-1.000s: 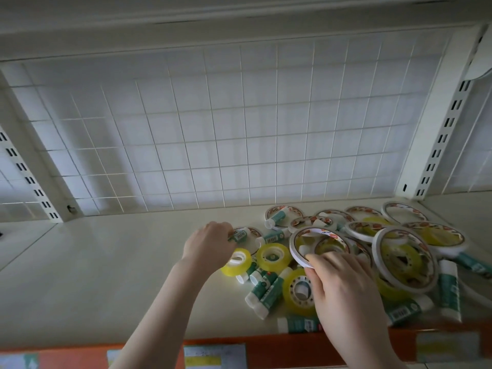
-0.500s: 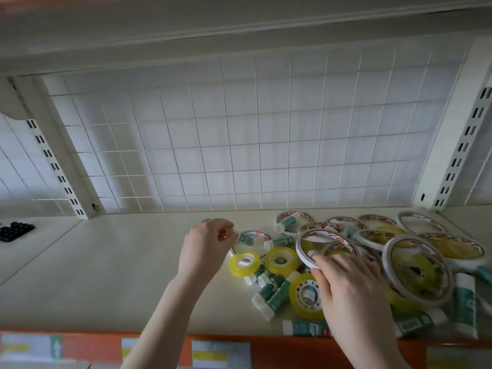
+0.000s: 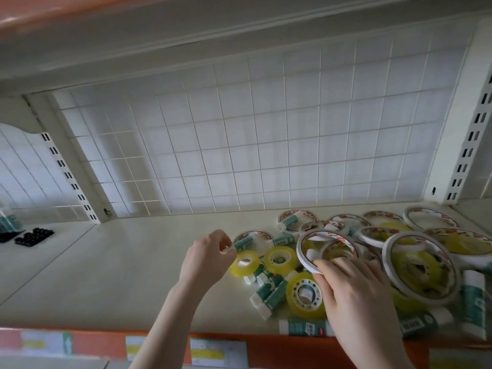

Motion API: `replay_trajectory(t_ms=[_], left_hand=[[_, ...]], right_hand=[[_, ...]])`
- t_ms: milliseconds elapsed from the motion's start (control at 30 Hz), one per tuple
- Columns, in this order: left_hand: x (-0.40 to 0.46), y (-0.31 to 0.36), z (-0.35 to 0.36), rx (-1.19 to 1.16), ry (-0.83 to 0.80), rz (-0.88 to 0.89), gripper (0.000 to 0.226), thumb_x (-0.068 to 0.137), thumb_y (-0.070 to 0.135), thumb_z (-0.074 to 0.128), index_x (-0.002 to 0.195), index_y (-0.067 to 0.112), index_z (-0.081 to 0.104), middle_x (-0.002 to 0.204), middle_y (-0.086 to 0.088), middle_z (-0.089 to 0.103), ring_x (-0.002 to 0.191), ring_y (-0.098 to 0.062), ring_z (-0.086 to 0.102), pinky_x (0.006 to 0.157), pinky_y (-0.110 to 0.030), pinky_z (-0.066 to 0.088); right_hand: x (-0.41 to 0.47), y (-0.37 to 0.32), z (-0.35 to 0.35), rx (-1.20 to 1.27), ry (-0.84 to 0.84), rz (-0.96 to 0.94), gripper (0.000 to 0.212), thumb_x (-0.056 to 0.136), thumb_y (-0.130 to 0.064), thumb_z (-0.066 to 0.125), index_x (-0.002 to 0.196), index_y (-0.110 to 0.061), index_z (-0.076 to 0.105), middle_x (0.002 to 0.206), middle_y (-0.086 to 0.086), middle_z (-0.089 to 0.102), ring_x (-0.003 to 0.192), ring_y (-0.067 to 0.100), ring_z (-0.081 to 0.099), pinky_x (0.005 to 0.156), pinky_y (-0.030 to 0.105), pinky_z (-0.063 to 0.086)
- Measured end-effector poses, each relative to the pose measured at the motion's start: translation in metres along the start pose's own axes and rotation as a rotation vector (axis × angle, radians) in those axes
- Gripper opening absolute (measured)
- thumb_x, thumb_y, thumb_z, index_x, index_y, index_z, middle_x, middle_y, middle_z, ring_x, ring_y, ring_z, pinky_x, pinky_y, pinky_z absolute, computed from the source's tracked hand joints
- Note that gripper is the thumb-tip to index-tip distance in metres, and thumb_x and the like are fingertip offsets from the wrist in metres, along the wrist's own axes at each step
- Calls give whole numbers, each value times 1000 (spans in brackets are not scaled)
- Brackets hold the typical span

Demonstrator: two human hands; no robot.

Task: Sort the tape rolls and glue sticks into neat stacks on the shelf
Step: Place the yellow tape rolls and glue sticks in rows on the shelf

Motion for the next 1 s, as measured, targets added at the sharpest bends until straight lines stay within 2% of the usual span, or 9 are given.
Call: replay_trajectory(t_ms=[133,367,467,633,733,833,933,1000], left_hand=[[12,7,-2,64,-35,-1,18,80,39,66,76,23,59,79,4,64,76,-18,60,64,-29,48],[31,23,4,172,-141,48,18,76,40,70,76,25,60,84,6,64,79,-17,60,67,-30,51],[36,30,9,206,-181,94,18,76,37,69,87,24,65,90,4,65,82,-18,60,68,-30,51],[39,35,14,258,-254,188,27,84,25,56,109,21,64,103,-1,66,91,-23,59,78,-35,51],[35,27,8,194,-192,214,30,89,22,49,117,24,58,103,-2,65,95,-27,59,79,-34,48],[27,13,-7,81,-141,209,46,92,22,50,136,31,43,110,-5,62,97,-28,57,82,-35,47],[19,-4,-29,2,-55,206,46,89,17,52,132,30,45,97,-6,62,86,-29,58,76,-35,48],[14,-20,-47,-3,10,195,40,88,17,53,126,29,47,87,-3,58,79,-28,55,70,-32,45]], right_hand=[[-1,2,0,7,0,-9,36,52,-6,87,86,-6,73,64,0,60,61,23,61,66,36,52],[-4,9,2,33,-3,1,30,53,-8,87,79,-11,73,66,-2,61,63,21,62,73,34,48],[-5,10,3,43,-2,8,29,54,-9,87,79,-12,73,65,-3,60,63,20,61,78,29,38],[-5,10,3,55,2,5,28,55,-7,86,79,-11,73,65,-2,60,63,21,62,78,28,33],[-3,5,3,61,9,-5,28,58,-5,84,83,-9,72,67,-1,60,64,22,61,77,29,41],[3,-10,4,76,26,-46,26,58,-4,83,80,-9,71,68,0,60,64,22,61,69,36,51],[11,-33,9,89,59,-83,21,61,-4,81,79,-10,70,67,0,58,64,23,60,69,36,51],[14,-51,17,104,98,-120,10,71,-6,73,78,-11,70,67,0,58,64,24,60,70,36,50]])
Point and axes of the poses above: each hand's wrist, its own x-axis towards the middle knuckle, its own z-axis out of the palm, y = z × x, the point moved 1 cm from there along x, towards the middle knuckle
